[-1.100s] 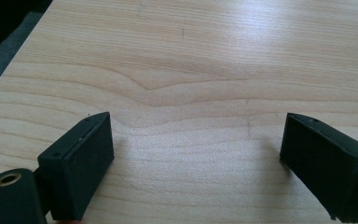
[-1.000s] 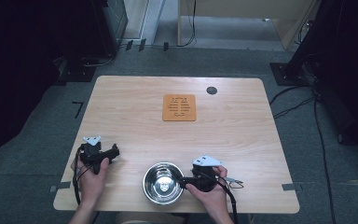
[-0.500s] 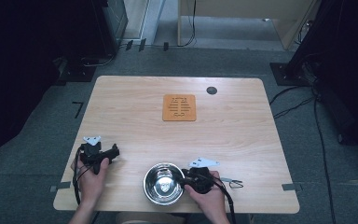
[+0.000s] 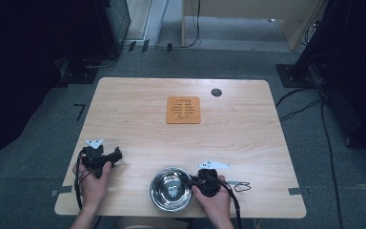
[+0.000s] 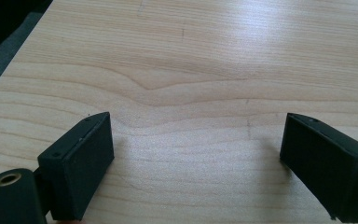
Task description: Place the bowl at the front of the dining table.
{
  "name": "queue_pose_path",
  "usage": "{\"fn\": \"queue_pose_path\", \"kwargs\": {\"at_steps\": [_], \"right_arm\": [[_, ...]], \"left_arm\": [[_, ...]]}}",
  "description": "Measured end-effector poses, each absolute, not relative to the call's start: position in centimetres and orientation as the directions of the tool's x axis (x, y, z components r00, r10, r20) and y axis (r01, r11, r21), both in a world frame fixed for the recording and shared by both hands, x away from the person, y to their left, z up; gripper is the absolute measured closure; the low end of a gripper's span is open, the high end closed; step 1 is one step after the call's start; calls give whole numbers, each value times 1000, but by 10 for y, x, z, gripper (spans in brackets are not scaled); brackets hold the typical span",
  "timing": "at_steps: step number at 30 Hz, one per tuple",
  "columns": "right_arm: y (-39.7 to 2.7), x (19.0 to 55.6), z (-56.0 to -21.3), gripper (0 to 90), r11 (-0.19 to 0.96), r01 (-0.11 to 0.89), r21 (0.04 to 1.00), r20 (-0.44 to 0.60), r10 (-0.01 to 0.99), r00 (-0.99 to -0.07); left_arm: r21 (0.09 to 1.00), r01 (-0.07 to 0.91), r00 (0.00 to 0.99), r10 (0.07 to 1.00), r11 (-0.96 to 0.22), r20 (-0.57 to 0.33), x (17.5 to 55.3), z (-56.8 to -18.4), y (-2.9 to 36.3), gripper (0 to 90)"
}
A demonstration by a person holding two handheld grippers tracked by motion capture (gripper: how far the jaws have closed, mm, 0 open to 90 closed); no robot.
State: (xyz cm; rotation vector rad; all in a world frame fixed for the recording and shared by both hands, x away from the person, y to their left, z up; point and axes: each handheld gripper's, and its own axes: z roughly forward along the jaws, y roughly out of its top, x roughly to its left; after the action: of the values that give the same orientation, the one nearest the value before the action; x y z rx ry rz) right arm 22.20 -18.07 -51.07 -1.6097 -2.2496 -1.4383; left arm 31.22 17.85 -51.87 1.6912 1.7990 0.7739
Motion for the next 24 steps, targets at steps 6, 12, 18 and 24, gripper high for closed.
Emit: {"fn": "queue_pose_path", "kwargs": {"at_steps": [6,12,18,24], "right_arm": [[-184,224,-507,843,-2,756,655,524,722,-452],[-190,230,-498,843,-48,741,670,525,736,-427],[-190,248,-486,843,-91,714,694,524,744,-415],[-192,267,-475,843,-131,690,712,522,756,-394]], "left_arm": [[729,683,-60,998,44,-4,312,-519,178,93],[729,683,-60,998,44,-4,312,-519,178,93],[729,683,-60,998,44,-4,312,-519,178,93],[729,683,-60,998,44,-4,312,-519,178,93]]}}
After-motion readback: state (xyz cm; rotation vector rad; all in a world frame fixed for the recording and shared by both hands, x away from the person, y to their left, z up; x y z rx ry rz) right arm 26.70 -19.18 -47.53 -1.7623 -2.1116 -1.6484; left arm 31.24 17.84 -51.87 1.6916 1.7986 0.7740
